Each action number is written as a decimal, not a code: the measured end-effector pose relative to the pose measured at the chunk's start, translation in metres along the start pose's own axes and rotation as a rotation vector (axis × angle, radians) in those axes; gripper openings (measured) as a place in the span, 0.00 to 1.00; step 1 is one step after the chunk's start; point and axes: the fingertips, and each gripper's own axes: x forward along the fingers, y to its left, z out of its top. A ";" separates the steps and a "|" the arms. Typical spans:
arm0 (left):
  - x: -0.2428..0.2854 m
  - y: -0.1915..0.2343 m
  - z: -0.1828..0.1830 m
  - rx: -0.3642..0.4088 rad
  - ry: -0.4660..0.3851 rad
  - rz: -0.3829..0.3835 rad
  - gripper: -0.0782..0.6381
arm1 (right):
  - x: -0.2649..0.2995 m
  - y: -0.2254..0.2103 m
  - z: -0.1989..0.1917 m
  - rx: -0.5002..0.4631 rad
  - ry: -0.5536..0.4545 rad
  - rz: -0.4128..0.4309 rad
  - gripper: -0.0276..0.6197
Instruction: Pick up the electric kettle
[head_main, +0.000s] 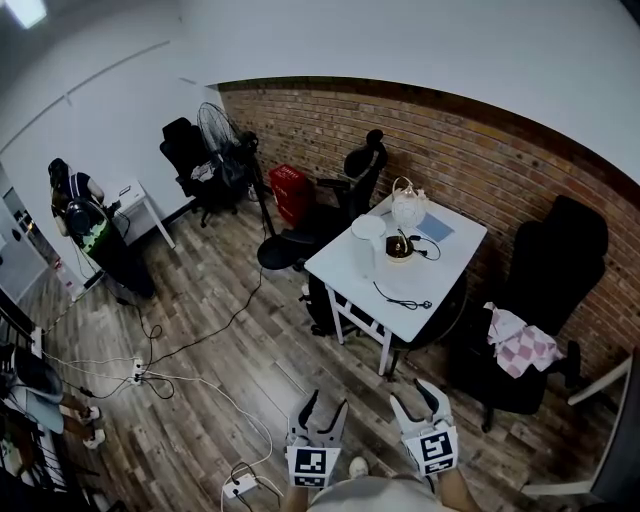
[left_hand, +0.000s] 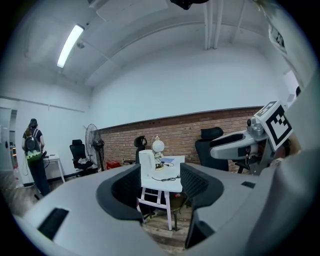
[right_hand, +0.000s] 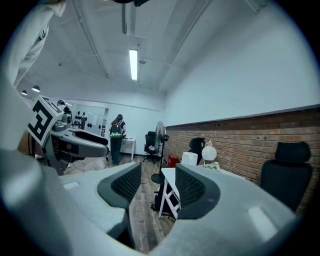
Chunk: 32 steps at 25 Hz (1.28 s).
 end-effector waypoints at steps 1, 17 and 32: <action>0.003 0.003 -0.001 0.000 0.000 -0.003 0.45 | 0.004 0.000 0.001 0.010 0.005 -0.004 0.36; 0.050 0.044 0.005 -0.006 -0.002 0.021 0.45 | 0.064 -0.017 0.009 0.018 0.011 0.010 0.36; 0.139 0.076 0.010 -0.023 0.028 0.074 0.45 | 0.148 -0.074 0.009 0.062 0.035 0.056 0.36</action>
